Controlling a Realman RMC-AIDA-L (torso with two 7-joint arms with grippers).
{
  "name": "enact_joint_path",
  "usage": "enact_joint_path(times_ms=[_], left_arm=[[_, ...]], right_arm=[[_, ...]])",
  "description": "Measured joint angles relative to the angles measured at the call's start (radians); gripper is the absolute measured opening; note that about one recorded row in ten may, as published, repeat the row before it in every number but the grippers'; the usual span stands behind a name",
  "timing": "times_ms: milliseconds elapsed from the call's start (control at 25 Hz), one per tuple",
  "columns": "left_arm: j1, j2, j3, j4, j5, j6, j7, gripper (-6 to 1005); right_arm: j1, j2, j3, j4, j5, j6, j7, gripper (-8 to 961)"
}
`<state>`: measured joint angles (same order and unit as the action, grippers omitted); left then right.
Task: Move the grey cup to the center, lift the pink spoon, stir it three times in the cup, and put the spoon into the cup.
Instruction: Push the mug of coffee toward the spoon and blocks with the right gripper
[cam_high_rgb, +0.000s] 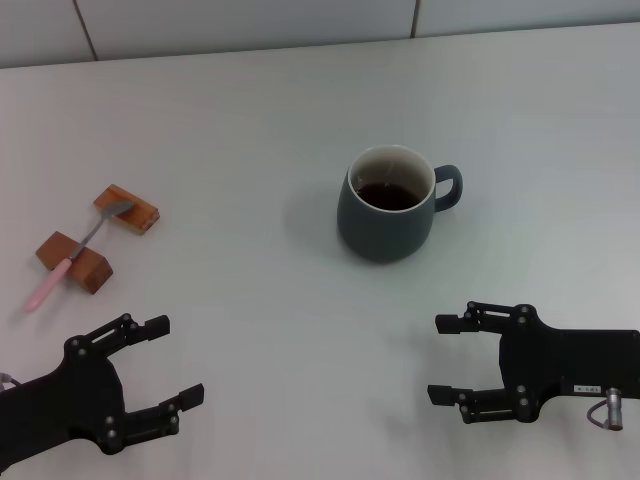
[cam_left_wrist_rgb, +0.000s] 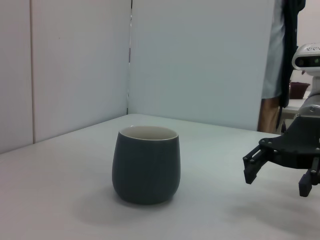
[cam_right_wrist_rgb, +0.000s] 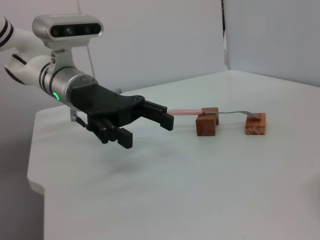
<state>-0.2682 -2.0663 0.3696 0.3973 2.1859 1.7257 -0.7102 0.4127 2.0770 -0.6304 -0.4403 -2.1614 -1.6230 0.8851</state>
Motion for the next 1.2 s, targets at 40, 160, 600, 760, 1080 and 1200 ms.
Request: enact_joint_path(times_ms=[40, 160, 600, 760, 1080, 1200], left_arm=[[0.000, 0.000, 0.000, 0.000, 0.000, 0.000, 0.000, 861], [0.000, 0.000, 0.000, -0.001, 0.000, 0.000, 0.000, 859], [0.000, 0.000, 0.000, 0.000, 0.000, 0.000, 0.000, 854], [0.000, 0.000, 0.000, 0.000, 0.000, 0.000, 0.000, 852], [0.000, 0.000, 0.000, -0.002, 0.000, 0.000, 0.000, 849], [0.000, 0.000, 0.000, -0.002, 0.000, 0.000, 0.000, 847]], right_arm=[[0.000, 0.000, 0.000, 0.000, 0.000, 0.000, 0.000, 832], [0.000, 0.000, 0.000, 0.000, 0.000, 0.000, 0.000, 832], [0.000, 0.000, -0.002, 0.000, 0.000, -0.002, 0.000, 832], [0.000, 0.000, 0.000, 0.000, 0.000, -0.007, 0.000, 832], [0.000, 0.000, 0.001, -0.001, 0.000, -0.011, 0.000, 832], [0.000, 0.000, 0.002, -0.001, 0.000, -0.011, 0.000, 833]])
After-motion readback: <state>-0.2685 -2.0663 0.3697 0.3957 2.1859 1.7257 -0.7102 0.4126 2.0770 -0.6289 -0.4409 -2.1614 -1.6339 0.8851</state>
